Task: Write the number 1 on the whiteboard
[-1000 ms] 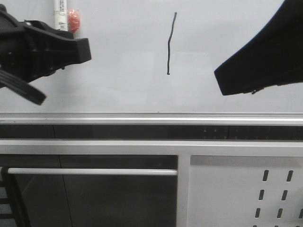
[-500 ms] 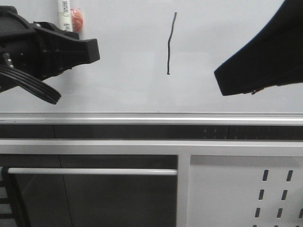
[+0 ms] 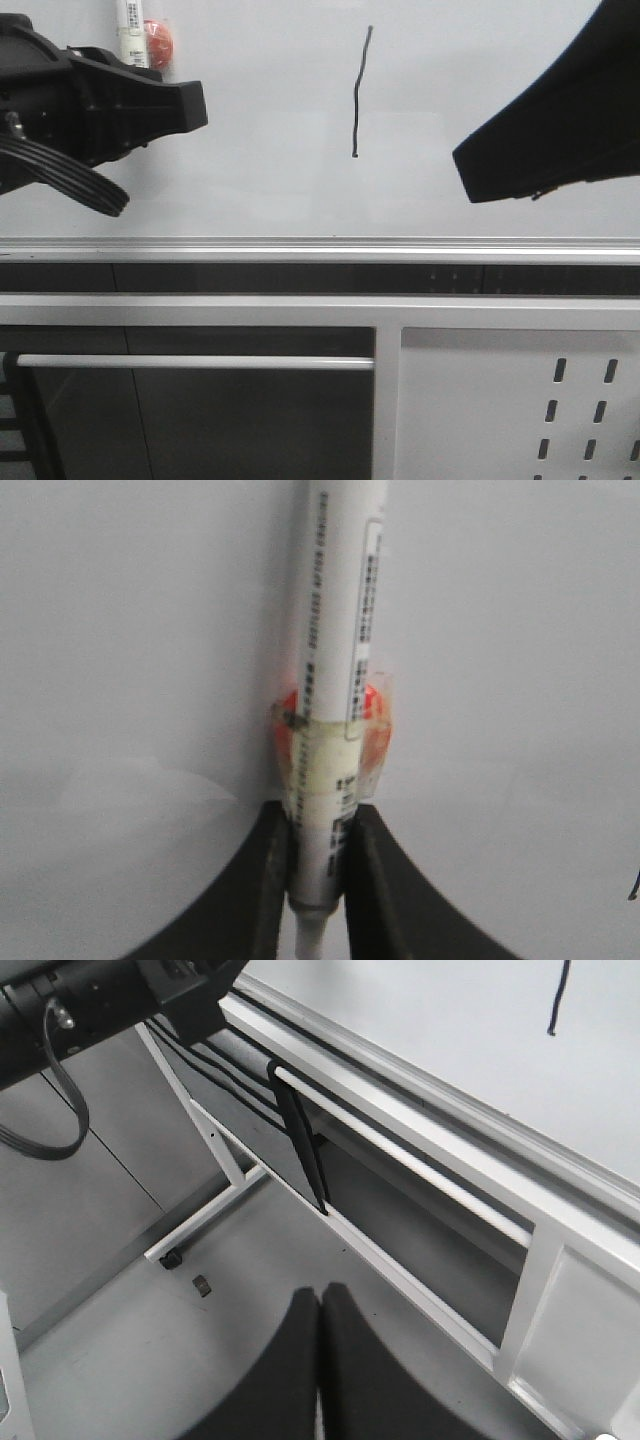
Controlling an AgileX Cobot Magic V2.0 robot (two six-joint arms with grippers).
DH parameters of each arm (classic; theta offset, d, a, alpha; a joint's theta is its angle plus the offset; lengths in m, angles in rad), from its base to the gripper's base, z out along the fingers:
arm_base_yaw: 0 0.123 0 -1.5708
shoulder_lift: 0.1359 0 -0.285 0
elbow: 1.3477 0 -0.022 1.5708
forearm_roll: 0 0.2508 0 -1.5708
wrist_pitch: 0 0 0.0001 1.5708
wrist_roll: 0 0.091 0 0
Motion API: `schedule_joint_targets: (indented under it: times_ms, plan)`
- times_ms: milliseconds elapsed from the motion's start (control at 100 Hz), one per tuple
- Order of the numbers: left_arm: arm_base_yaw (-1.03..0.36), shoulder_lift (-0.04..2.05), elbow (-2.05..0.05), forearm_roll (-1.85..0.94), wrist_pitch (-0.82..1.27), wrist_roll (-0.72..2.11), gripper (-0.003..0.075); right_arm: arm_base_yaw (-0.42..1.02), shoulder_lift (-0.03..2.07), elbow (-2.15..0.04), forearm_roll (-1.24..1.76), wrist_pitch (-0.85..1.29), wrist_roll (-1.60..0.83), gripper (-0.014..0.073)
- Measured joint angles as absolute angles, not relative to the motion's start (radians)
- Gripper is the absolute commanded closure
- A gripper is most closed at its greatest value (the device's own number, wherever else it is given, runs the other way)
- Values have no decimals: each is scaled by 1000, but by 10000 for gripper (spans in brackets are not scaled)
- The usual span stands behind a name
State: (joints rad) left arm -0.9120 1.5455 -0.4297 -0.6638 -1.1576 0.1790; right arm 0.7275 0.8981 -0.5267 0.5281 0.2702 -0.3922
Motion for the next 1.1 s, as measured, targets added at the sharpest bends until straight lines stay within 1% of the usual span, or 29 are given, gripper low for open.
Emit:
schedule_joint_targets:
  times_ms: [60, 130, 320, 520, 670, 740, 810, 1100]
  plan:
    - [-912, 1546, -430, -662, -1158, 179, 717, 728, 898, -527, 528, 272, -392, 665]
    - [-912, 1546, -430, -657, -1158, 179, 677, 728, 898, -527, 528, 272, -392, 665]
    - [-910, 1549, -431, -655, -1152, 179, 508, 728, 898, -527, 528, 272, -392, 665]
    - [-908, 1549, -431, -651, -1150, 179, 454, 728, 898, -527, 528, 272, -392, 665]
    - [-908, 1549, -431, -617, -1150, 179, 350, 728, 898, -527, 528, 272, -392, 665]
    - [-908, 1549, -431, -610, -1150, 179, 314, 728, 898, -527, 528, 272, -392, 665]
    - [-908, 1549, -431, -608, -1150, 179, 294, 728, 898, -527, 528, 272, -392, 665]
    - [-910, 1549, -416, -620, -1150, 179, 295, 728, 888, -527, 527, 276, -392, 665]
